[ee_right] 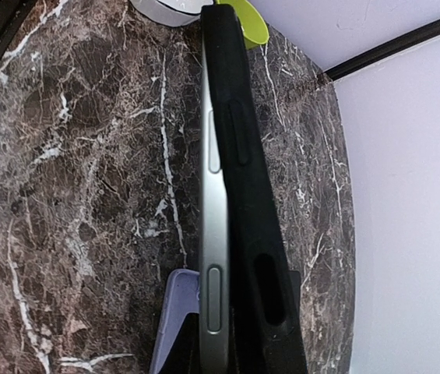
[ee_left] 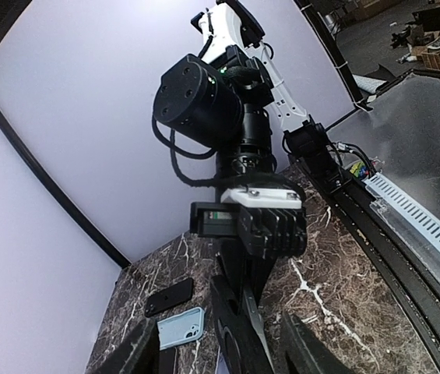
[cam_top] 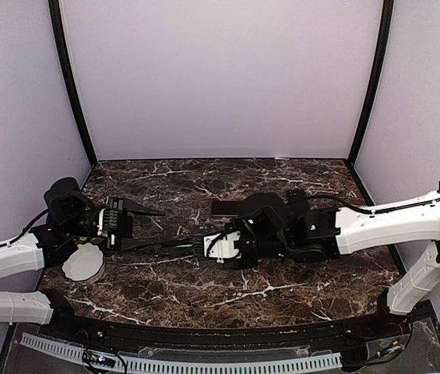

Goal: Take the phone out of the phone case
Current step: Pass from the left arm to the right, then remove the phone case from the phone.

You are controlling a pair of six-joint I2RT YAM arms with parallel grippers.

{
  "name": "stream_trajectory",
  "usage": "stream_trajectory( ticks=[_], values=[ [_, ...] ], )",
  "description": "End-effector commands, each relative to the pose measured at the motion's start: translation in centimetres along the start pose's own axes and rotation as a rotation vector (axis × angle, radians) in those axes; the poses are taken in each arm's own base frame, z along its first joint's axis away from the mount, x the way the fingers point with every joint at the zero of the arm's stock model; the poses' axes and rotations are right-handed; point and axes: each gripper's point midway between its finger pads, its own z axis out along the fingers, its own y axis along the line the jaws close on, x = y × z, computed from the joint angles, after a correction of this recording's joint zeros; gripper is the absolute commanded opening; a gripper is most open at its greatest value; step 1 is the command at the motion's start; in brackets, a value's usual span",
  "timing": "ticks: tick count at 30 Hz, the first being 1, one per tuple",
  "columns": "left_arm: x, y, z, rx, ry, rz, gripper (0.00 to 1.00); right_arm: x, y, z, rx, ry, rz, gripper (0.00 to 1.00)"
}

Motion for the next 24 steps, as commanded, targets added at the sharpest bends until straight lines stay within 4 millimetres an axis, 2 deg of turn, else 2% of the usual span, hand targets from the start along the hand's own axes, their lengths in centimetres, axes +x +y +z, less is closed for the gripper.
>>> stream_trajectory(
  ticks=[1, 9, 18, 24],
  values=[
    [-0.8, 1.3, 0.3, -0.034, -0.018, -0.027, 0.54, -2.8, -5.2, -2.7, 0.254, -0.119, -0.035, 0.0],
    [0.3, 4.0, 0.4, -0.157, 0.026, -0.173, 0.53, -1.8, -7.6, -4.0, 0.461, -0.093, -0.201, 0.0],
    [1.3, 5.2, 0.7, -0.208, 0.053, -0.29, 0.54, -1.6, -9.5, -5.5, 0.641, -0.071, -0.381, 0.0],
    [1.7, 5.4, 0.9, -0.209, 0.064, -0.342, 0.54, -2.2, -9.9, -5.7, 0.642, -0.085, -0.422, 0.0]
  ],
)
